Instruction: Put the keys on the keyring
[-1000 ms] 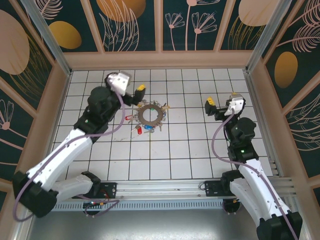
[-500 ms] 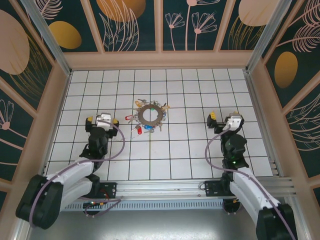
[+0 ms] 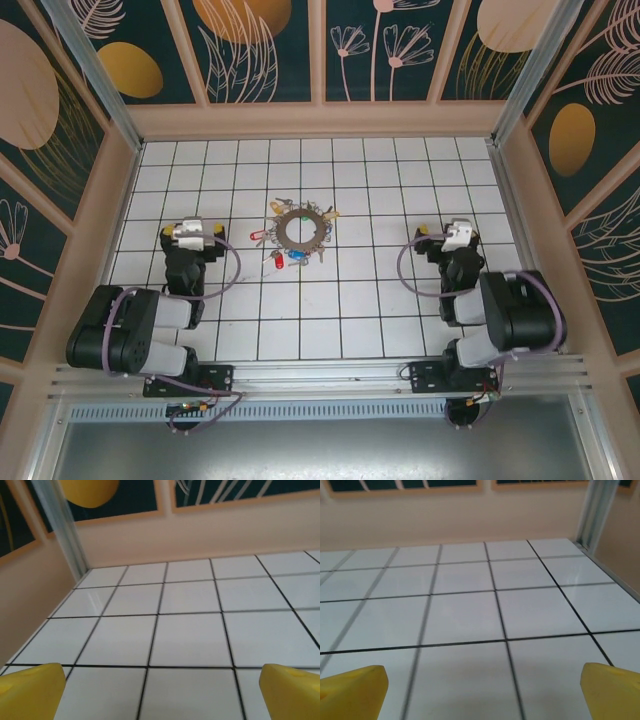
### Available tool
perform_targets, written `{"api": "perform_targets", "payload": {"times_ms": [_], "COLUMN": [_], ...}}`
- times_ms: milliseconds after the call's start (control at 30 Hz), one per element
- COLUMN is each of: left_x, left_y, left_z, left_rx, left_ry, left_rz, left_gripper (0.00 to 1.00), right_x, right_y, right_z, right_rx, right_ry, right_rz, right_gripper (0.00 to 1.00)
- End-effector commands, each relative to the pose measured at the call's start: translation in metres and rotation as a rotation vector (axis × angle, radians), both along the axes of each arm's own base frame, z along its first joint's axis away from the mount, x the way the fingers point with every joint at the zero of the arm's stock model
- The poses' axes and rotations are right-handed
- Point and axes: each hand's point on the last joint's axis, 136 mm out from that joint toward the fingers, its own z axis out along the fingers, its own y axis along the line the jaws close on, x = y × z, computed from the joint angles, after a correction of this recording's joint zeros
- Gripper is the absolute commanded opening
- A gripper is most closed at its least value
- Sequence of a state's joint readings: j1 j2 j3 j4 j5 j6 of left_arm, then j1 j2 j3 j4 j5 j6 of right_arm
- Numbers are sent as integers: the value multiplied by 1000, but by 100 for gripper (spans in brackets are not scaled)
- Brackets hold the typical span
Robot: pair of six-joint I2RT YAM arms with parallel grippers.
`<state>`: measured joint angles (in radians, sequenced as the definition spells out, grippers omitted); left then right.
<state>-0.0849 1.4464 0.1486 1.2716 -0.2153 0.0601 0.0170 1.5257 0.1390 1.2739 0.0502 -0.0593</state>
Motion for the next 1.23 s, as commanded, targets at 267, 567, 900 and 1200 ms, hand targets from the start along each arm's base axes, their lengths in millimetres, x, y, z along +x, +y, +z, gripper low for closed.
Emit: {"api": "perform_targets", "payload": {"times_ms": [267, 567, 900, 1200], "left_x": [21, 20, 20, 20], "left_y": [21, 21, 21, 21], "left_z": [7, 8, 7, 7], "left_rx": [-146, -145, -146, -145], "left_ry": [-48, -47, -45, -46], "left_rz": [75, 73, 73, 72], "left_gripper": [99, 99, 99, 99], "right_x": [22, 22, 24, 25], "right_y": [-15, -14, -13, -11], "right_z": [22, 23, 22, 21], "right_rx": [81, 79, 81, 78], "right_ry": [-62, -65, -55, -52], "right_rz": [-67, -62, -44, -27], "right_gripper": [99, 99, 99, 99]}}
